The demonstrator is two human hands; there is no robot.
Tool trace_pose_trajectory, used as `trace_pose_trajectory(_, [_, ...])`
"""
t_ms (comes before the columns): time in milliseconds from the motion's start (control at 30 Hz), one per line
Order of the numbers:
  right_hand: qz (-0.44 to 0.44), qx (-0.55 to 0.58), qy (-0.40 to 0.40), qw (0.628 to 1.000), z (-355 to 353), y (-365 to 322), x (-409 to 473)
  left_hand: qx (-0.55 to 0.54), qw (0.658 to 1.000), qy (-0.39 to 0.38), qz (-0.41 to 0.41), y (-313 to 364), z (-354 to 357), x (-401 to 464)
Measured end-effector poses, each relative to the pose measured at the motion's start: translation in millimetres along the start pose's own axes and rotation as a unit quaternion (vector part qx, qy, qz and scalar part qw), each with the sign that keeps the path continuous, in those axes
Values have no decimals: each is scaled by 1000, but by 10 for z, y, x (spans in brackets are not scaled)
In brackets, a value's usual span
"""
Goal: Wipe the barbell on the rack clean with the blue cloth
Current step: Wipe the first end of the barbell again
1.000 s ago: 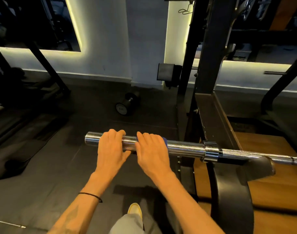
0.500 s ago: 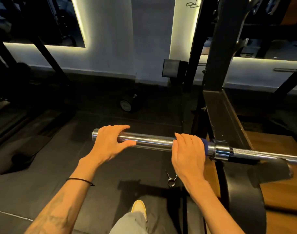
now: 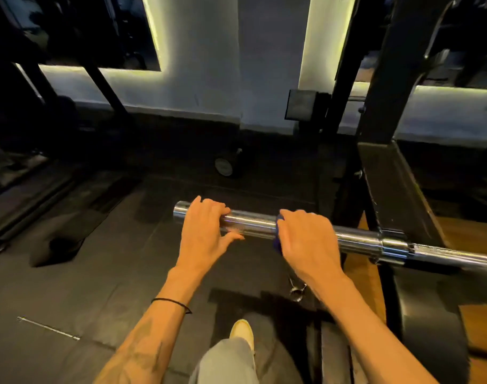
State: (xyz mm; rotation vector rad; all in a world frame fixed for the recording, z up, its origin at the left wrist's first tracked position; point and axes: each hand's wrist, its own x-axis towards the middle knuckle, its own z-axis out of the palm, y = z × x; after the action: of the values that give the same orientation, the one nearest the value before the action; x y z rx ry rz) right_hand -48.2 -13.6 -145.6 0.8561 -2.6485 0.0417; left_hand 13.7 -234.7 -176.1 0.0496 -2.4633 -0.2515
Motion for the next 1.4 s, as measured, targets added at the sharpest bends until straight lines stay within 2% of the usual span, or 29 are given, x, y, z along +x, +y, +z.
trace_pose_trajectory(133, [65,18,26,997,-80,337,-230,55,998,21,-19,86,7,-18])
trace_pose_trajectory(267, [46,-28,62,997,-99,-13,-143,83,996,11,-38,151,50,-16])
trace_pose_trajectory(400, [54,8,-12,998,-86,-546,155,73,997,-26,-5,47,-20,126])
trace_pose_trajectory(467, [18,32,-6,999,0,-722,239,61,996,-69,20,-46,-71,235])
trace_pose_trajectory(533, [-13,60,13,998,80,-741,249,44,987,-151,32,-151,-130,362])
trace_pose_trajectory(633, [-44,91,29,994,119,-523,225,22,958,-286,-3,-254,-218,528])
trace_pose_trajectory(733, [-20,106,22,994,64,-187,99,-27,926,-370,-71,-284,-279,643])
trace_pose_trajectory(833, [24,122,46,991,42,257,-143,12,918,-394,-48,-312,-282,653])
trace_pose_trajectory(933, [71,120,81,987,27,453,-289,-13,948,-315,-47,-330,-255,538])
trace_pose_trajectory(1033, [114,105,76,985,51,277,-233,-60,985,-160,-30,-338,-146,286])
trace_pose_trajectory(1100, [118,102,60,986,55,106,-150,-79,993,-77,-32,-286,-105,137])
trace_pose_trajectory(1267, [76,88,11,993,20,-463,175,-4,996,14,-84,-36,12,-19])
trace_pose_trajectory(1400, [-10,62,-26,998,27,-882,425,76,988,57,-118,161,61,-40])
